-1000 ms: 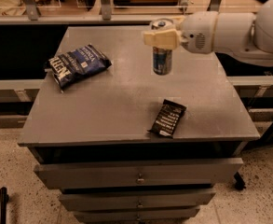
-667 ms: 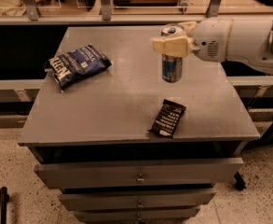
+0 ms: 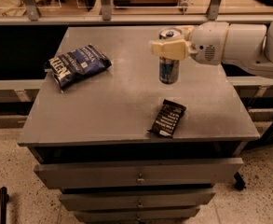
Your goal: Move redbull can near rxbar chocolate
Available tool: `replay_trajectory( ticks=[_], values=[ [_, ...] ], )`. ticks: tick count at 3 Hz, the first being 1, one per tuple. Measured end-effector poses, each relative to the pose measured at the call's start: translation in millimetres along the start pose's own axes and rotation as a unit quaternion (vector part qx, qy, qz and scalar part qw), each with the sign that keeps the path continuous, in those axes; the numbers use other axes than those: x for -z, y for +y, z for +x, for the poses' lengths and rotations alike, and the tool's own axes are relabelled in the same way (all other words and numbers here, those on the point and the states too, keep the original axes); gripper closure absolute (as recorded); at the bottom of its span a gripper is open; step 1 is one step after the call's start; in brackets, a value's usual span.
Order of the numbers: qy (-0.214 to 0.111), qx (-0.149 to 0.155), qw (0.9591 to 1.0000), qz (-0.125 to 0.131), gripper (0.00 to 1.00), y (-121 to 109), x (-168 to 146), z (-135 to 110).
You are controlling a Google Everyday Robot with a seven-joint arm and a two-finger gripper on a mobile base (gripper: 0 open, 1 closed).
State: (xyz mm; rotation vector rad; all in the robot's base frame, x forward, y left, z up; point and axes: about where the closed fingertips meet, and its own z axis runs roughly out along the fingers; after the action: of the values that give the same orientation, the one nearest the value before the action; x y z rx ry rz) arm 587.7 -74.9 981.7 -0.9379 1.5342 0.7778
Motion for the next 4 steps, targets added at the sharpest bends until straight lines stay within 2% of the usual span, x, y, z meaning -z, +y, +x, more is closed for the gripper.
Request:
replay_trajectory(
  ticks=[1, 2, 3, 4],
  values=[
    [-0.035, -0.001, 0.9993, -0.014, 1.00, -20.5, -14.7, 18.4],
    [-0.055, 0.004, 0.9981, -0.026, 1.00, -36.0, -28.4, 36.0],
    [-0.076, 0.009, 0.9967, -0.029, 0.82, -43.1, -33.7, 41.0],
    [-0.081, 0.016, 0.9960, -0.033, 0.59, -43.2, -33.5, 42.5]
  ],
)
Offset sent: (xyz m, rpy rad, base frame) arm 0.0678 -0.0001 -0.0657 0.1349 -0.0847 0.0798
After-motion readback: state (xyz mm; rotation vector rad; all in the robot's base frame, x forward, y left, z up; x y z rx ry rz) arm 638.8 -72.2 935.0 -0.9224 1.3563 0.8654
